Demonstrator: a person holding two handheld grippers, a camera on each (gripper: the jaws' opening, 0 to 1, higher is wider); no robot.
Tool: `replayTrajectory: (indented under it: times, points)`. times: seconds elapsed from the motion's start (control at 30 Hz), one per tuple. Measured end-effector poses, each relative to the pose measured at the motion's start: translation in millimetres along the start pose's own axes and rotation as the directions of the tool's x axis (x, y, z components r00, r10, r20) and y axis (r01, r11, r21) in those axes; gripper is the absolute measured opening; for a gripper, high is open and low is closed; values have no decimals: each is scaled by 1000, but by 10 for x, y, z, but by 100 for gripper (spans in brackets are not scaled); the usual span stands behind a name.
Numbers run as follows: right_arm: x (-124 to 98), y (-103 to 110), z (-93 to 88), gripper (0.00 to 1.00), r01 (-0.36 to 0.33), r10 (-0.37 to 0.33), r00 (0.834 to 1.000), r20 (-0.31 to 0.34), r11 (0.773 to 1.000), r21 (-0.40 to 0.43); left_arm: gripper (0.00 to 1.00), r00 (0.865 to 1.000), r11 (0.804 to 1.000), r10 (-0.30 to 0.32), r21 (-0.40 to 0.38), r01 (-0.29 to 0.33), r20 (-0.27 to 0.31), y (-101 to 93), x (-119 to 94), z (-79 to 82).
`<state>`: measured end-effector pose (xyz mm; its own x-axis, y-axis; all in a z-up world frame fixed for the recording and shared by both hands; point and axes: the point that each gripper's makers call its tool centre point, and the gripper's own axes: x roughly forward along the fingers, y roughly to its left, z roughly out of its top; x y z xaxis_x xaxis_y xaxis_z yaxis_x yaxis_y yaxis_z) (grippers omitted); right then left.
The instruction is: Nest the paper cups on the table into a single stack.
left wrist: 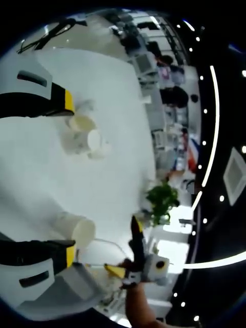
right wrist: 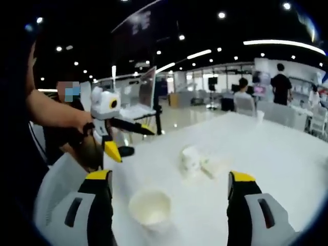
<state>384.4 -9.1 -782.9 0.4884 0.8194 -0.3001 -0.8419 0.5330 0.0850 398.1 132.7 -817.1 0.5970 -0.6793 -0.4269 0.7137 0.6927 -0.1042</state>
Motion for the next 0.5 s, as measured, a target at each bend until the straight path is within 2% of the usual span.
replayTrajectory:
  times: [0.2, 0.5]
  points:
    - [-134, -192, 21, 93, 54, -54, 998, 11, 998, 11, 100, 1000, 1000, -1, 1, 1, 11, -10, 20, 28]
    - [-400, -544, -113, 93, 166, -166, 986, -2, 986, 29, 100, 999, 1000, 17, 4, -17, 31, 17, 23, 40]
